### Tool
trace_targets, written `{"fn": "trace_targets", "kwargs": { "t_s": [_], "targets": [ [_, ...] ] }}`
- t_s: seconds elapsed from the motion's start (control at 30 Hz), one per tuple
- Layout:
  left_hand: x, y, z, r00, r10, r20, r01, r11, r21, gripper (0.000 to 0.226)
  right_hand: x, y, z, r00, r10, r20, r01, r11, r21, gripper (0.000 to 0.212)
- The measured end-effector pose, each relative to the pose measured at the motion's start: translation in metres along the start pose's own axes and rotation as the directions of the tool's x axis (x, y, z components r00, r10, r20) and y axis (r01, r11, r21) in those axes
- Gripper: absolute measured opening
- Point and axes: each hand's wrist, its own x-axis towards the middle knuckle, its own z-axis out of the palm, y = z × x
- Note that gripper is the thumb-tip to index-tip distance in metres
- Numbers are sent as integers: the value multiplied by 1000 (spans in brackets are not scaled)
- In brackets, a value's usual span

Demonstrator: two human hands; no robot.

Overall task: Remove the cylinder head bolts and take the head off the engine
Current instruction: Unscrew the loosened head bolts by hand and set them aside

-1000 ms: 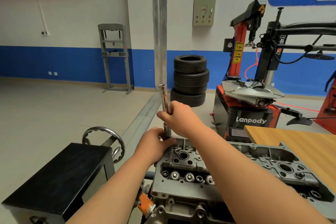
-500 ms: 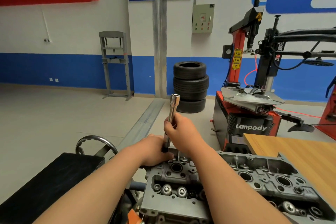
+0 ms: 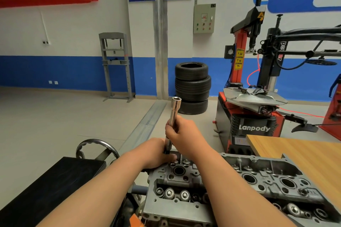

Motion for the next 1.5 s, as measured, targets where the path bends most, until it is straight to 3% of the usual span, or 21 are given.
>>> {"fn": "trace_targets", "kwargs": {
  "t_s": [0.27, 0.53, 0.7, 0.8, 0.93, 1.17, 1.5],
  "targets": [
    [0, 1, 1, 999, -49, 16, 49, 999, -9, 31, 2, 0, 1, 1000, -13, 7, 13, 999, -38, 12],
    [-2, 5, 1, 997, -64, 48, 65, 998, -20, 35, 3, 1, 1, 1000, 7, -28, -9, 998, -68, 20],
    [-4, 9, 0, 998, -59, 37, 54, 989, 135, 40, 4, -2, 1, 999, 5, -32, -9, 993, -120, 24],
    [-5, 8, 1, 999, -32, -20, 36, 974, 225, 41, 4, -1, 1, 998, 48, -39, -50, 997, -57, 22],
    [-3, 4, 3, 997, -57, -48, 64, 982, 178, 43, 4, 2, 1, 997, 70, -28, -70, 997, 12, 18],
    [-1, 3, 6, 998, -66, -7, 66, 996, 62, 43, 4, 1, 2, 1000, -4, -14, 3, 998, -57, 22],
    [1, 2, 5, 992, -122, 15, 120, 989, 83, 43, 4, 4, 2, 999, 22, -41, -22, 1000, -3, 20]
  ]
}}
